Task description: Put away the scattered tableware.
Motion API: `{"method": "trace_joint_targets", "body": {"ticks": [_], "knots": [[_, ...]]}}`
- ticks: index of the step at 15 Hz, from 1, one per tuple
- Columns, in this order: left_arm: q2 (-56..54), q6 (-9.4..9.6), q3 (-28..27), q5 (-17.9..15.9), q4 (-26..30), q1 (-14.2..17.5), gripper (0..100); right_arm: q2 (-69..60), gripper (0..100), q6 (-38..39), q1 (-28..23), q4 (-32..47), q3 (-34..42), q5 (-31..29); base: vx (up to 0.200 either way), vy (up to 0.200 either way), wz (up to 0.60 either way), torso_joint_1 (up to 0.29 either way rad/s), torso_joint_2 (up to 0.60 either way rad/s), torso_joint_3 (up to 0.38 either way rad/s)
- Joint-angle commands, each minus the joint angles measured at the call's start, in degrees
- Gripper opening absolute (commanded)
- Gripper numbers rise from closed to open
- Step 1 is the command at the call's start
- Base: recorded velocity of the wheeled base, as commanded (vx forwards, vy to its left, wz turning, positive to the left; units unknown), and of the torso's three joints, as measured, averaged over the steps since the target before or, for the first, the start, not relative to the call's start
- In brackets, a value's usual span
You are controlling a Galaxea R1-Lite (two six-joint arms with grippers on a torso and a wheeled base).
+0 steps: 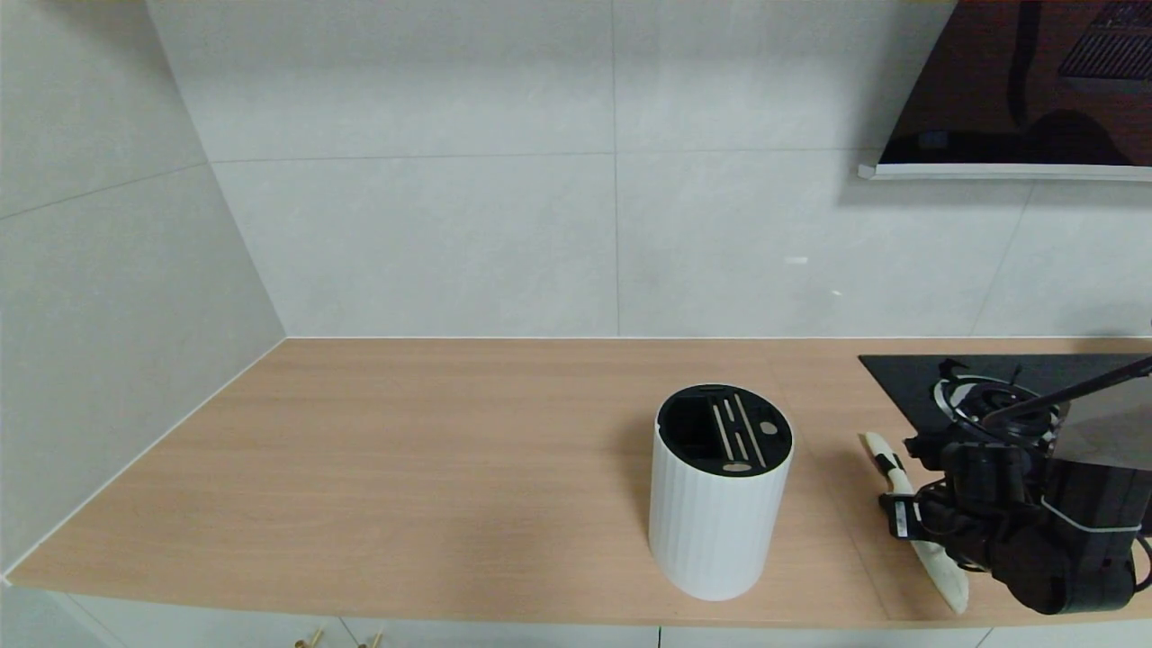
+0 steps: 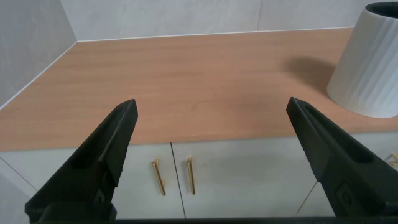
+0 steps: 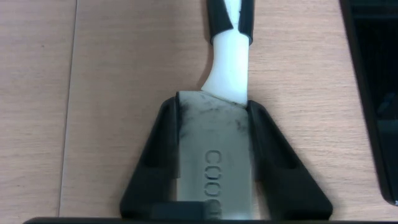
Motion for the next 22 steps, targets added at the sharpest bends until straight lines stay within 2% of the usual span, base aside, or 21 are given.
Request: {"method": "trace_joint_targets", "body": {"ticks": [1,9,17,19,21,22], "knots": [[0.0,-0.05,0.0,0.0,-0.1,0.0,100,-0.1,0,0.0,0.0,0.0,0.0,0.0,0.000,0.000,0.00,0.000,0.00,0.000],[0.0,0.30,0.0,0.0,0.0,0.0,100,-5.2,0,0.4,0.0,0.0,2.1,0.6,0.000,0.000,0.00,0.000,0.00,0.000],[0.0,0.65,0.0,0.0,0.0,0.0,100,-21.6,0,0.1,3.1,0.0,10.1,2.4,0.000,0.000,0.00,0.000,0.00,0.000],[0.0,1.79,0.0,0.0,-3.6,0.0,100,-29.7,0,0.1,5.8,1.2,11.5,2.0,0.000,0.000,0.00,0.000,0.00,0.000],[0.0,2.05,-1.7,-1.4,-4.3,0.0,100,-36.6,0,0.3,7.6,5.3,11.8,1.8,0.000,0.000,0.00,0.000,0.00,0.000],[0.3,2.05,-4.5,-4.3,-2.2,-0.1,100,-39.6,0,0.3,8.4,7.9,11.5,1.8,0.000,0.000,0.00,0.000,0.00,0.000]]}}
